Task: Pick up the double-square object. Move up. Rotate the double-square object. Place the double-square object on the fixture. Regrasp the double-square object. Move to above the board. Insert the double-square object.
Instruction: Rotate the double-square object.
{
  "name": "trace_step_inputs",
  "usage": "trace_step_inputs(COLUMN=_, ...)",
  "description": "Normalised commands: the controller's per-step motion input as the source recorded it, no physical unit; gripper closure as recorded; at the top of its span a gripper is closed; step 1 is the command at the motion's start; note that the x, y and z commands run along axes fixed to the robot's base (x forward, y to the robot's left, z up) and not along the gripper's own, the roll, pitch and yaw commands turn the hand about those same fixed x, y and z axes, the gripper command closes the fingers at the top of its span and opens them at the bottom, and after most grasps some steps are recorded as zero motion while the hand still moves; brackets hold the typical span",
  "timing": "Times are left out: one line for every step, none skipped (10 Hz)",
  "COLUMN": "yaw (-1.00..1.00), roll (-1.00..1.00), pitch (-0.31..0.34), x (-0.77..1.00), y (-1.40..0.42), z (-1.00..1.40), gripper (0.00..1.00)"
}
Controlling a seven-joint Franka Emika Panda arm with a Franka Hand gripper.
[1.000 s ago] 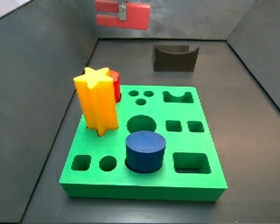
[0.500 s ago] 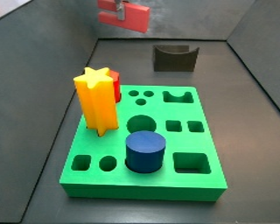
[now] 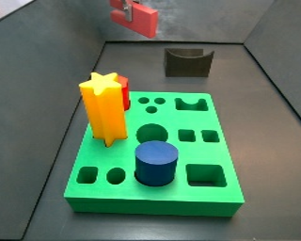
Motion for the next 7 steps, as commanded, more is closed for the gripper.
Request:
trace_step_inputs(yaw=-1.00, roll=-0.02, pitch=-0.005, x=0.01, y=0.02, z=-0.02, gripper=1.00)
trace_step_inputs(yaw=-1.00, roll=-0.02, pitch=-0.005, x=0.01, y=0.02, z=-0.02, gripper=1.00)
trace_step_inputs(yaw=-1.00, roll=-0.02, pitch=-0.005, x=0.00, y=0.02, z=-0.02, gripper=1.00)
trace_step_inputs(yaw=-1.00, roll=-0.02, pitch=-0.006, x=0.00, y=0.02, z=-0.02, gripper=1.00)
trace_step_inputs(yaw=-1.00, roll=-0.03, pitch=-0.007, x=0.00, y=0.02, z=-0.02, gripper=1.00)
trace_step_inputs(yaw=-1.00, roll=-0.03, pitch=-0.008, x=0.00, y=0.02, z=-0.02, gripper=1.00)
trace_step_inputs(yaw=-1.00, roll=-0.04, pitch=-0.009, x=0.00, y=0.02, z=-0.02, gripper=1.00)
